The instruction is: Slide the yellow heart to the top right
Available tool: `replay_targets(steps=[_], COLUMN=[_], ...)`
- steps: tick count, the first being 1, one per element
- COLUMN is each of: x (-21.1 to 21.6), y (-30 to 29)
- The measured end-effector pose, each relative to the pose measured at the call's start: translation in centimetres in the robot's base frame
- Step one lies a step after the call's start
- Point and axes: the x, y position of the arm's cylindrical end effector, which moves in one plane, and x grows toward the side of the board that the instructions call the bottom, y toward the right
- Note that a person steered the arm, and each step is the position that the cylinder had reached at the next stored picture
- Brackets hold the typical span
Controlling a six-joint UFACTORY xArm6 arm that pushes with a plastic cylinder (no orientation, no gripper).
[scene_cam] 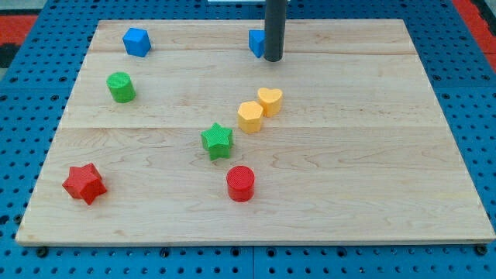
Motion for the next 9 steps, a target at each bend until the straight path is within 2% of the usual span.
replay_targets(steps=[1,2,4,5,6,7,8,9], x=[0.1,2.5,1.4,3.7,10.0,12.4,7.6,4.2], y=[0.0,-0.2,-5.2,-7.1,-7.7,-0.7,3.3,4.2])
